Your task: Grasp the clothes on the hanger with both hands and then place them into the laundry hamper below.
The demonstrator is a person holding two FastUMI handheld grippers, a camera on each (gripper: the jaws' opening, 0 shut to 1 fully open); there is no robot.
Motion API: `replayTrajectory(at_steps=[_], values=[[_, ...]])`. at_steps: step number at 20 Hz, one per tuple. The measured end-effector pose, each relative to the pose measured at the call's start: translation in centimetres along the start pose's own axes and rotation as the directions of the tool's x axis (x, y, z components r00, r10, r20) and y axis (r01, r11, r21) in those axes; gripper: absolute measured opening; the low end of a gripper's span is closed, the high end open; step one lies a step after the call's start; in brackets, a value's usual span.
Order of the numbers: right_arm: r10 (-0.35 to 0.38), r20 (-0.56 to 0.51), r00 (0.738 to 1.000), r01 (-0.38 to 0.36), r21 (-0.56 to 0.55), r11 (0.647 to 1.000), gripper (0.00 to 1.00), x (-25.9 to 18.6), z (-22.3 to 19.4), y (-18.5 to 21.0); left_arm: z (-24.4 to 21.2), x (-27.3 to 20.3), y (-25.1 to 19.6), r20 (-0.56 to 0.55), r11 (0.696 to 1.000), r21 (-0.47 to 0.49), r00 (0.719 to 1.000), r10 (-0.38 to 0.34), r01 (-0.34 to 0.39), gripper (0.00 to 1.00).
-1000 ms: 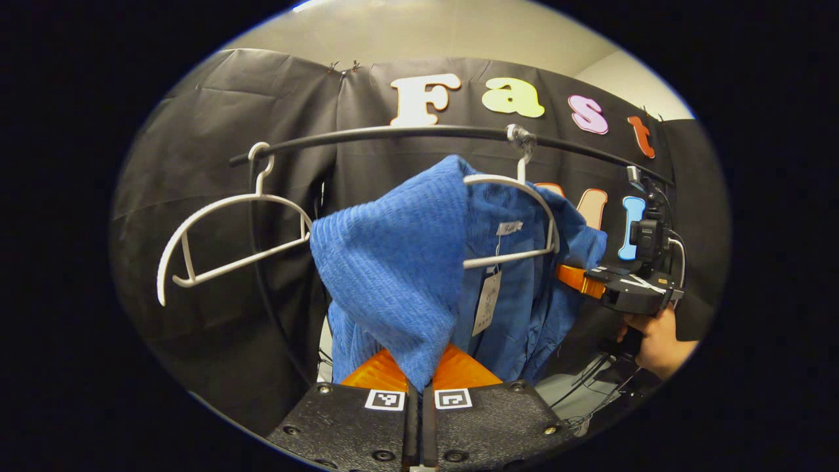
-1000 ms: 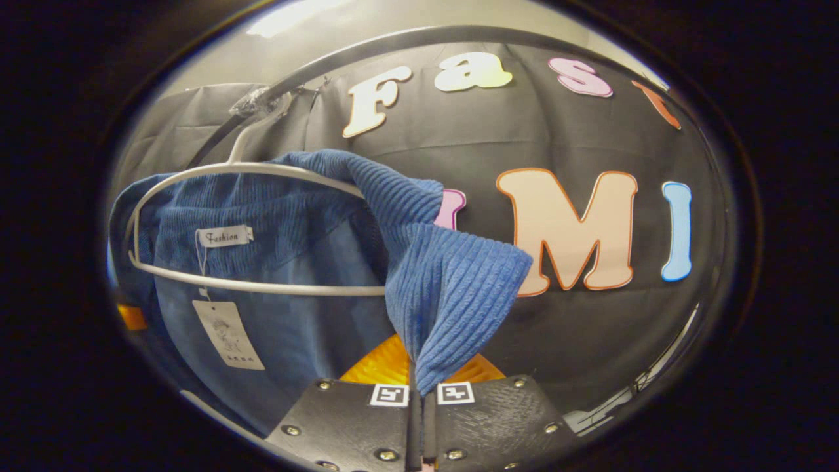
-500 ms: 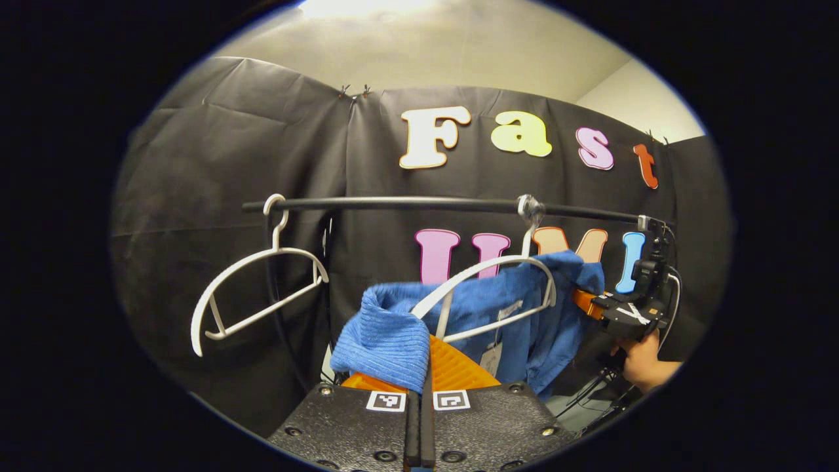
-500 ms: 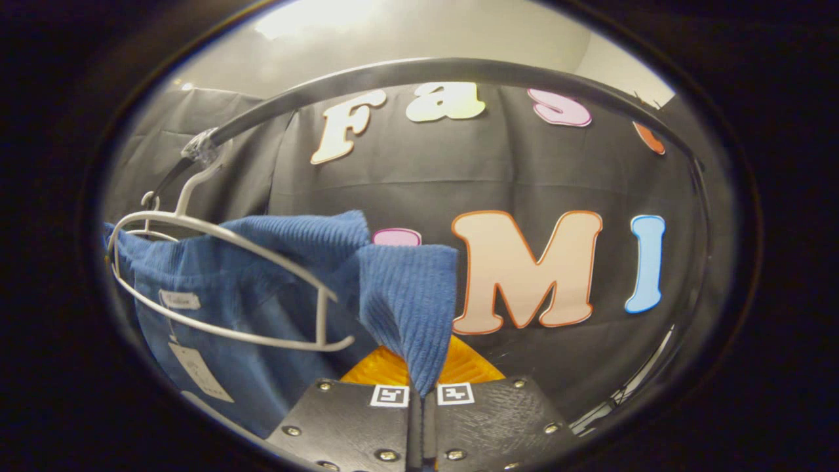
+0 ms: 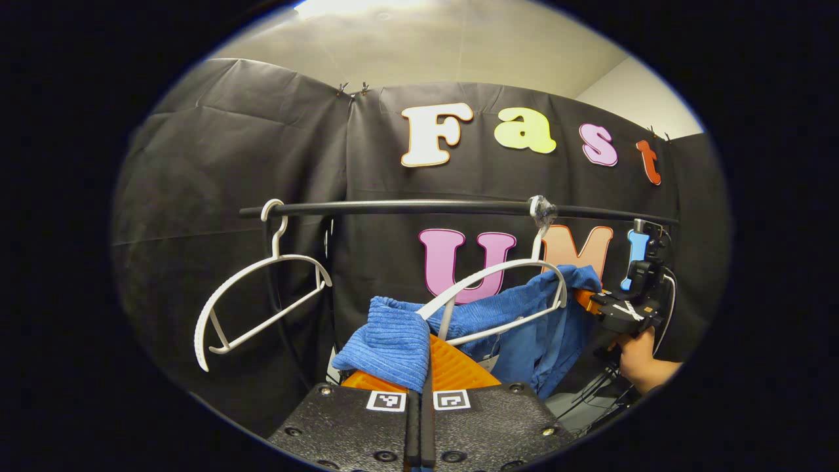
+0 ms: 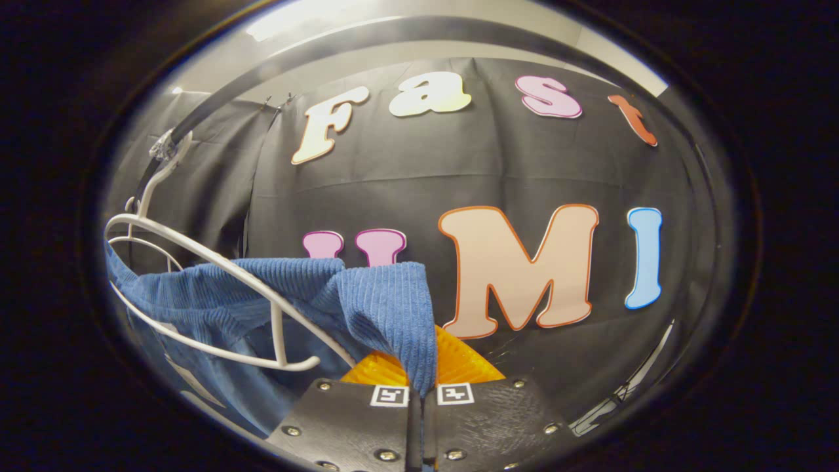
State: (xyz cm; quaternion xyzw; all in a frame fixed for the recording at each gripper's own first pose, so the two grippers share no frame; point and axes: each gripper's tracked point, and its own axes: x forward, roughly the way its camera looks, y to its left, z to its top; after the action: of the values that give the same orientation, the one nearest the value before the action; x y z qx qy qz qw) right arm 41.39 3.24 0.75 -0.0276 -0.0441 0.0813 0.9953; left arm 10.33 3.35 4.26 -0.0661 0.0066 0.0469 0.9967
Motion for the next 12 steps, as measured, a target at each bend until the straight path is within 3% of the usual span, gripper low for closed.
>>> replayTrajectory(at_steps=[3,7,12], values=[[0.038,-0.045,0.998,-0.038,-0.004,0.999,0.02,0.2,-2.6,1.1,-2.4,-0.3,0.4,-0.026,0.999,-0.045,0.999,-0.025,0.024,0.0],[0.039,-0.094,0.995,-0.039,0.001,0.999,0.02,-0.6,-5.7,1.5,-7.0,-0.3,1.3,-0.1,0.995,-0.096,0.995,-0.009,-0.001,0.01],[0.076,-0.125,0.989,-0.078,-0.012,0.997,0.02,-2.0,-7.8,2.9,-10.1,-0.4,0.4,-0.135,0.998,-0.06,0.991,0.005,-0.014,0.01]])
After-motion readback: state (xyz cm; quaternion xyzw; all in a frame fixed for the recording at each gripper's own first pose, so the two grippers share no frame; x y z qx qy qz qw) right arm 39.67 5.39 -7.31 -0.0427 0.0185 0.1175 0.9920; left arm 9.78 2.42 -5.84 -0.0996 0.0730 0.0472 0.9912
